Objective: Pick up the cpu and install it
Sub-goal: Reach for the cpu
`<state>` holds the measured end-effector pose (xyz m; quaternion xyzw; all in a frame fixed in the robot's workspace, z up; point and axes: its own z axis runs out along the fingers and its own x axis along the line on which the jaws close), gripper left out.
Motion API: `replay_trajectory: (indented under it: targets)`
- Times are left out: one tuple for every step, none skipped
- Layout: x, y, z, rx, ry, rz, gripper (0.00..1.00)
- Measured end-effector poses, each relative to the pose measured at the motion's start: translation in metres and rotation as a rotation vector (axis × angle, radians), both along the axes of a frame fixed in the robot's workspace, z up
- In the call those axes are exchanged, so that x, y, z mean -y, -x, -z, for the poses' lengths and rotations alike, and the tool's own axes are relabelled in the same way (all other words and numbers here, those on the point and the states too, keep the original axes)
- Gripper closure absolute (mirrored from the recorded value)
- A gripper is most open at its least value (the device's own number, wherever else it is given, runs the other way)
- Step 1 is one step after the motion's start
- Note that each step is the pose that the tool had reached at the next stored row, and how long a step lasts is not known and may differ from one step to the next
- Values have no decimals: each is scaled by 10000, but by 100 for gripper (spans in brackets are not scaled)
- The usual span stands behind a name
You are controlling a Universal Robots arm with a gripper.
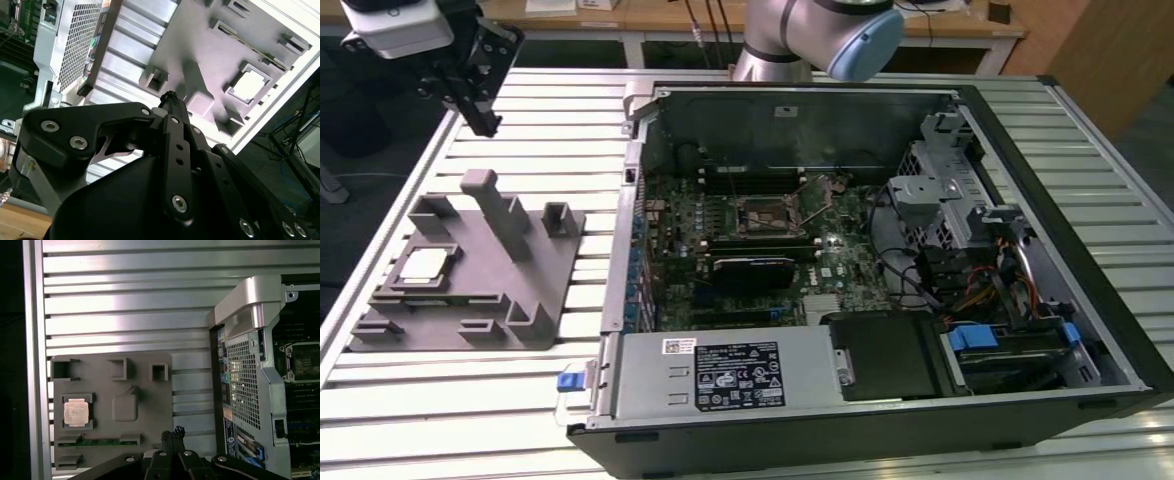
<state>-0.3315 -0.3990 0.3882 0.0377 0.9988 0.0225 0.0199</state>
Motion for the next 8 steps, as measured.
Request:
replay_trajectory:
  targets:
    - [0, 17, 2, -1, 0, 0, 89]
    - [0, 34, 4, 0, 0, 1, 89]
    - [0, 50, 5, 0, 0, 1, 89]
    - [0, 66, 6, -1, 1, 1, 89]
    - [0, 83, 8, -1, 1, 1, 89]
    - [0, 101, 10, 0, 0, 1, 89]
    - [0, 119, 12, 0, 0, 1, 89]
    - [0, 137, 14, -1, 1, 1, 89]
